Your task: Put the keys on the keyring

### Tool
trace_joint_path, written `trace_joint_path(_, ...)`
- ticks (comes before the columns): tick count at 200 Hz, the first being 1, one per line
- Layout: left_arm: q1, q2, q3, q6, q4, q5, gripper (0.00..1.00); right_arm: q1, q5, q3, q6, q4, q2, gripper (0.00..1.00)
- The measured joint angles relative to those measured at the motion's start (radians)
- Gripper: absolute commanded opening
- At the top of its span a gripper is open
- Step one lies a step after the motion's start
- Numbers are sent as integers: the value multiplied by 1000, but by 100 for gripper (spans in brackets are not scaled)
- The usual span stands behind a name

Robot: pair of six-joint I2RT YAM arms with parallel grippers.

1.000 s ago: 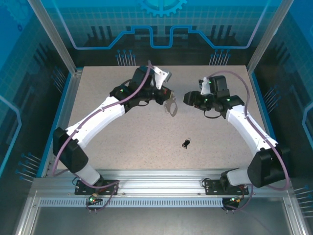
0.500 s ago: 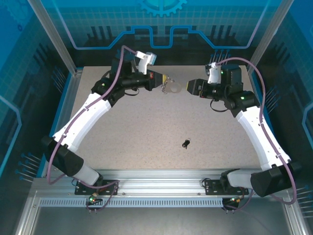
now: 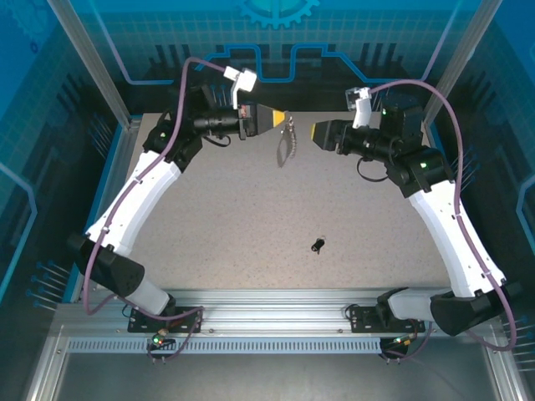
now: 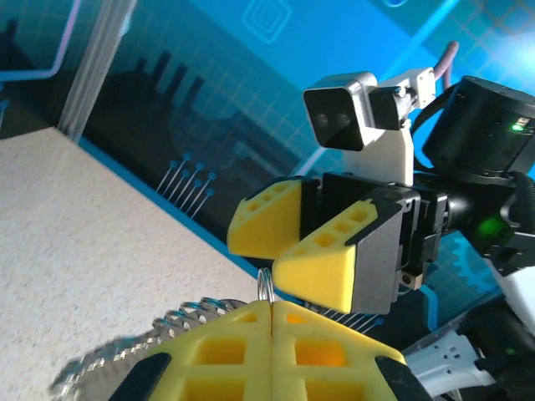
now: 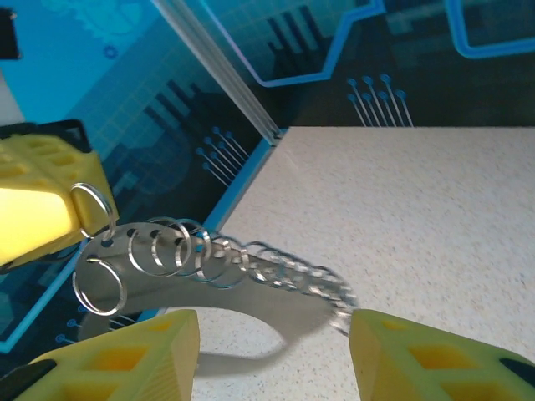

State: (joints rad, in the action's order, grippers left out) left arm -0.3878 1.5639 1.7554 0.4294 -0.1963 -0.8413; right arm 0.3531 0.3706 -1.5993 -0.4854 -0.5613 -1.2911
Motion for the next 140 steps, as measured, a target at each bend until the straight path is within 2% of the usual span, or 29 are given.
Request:
trace_joint_path(56,1,34,86,38,38,-70,0,35,-38,-60,54,2,-14,45)
trace_joint_path(93,8,40,101,43,45,-76,0,42,-37,-75,66,2,-16,43)
trace_joint_path(140,13,40,105,43,45,-80,0,98,-60,-77,99,0,-16,42)
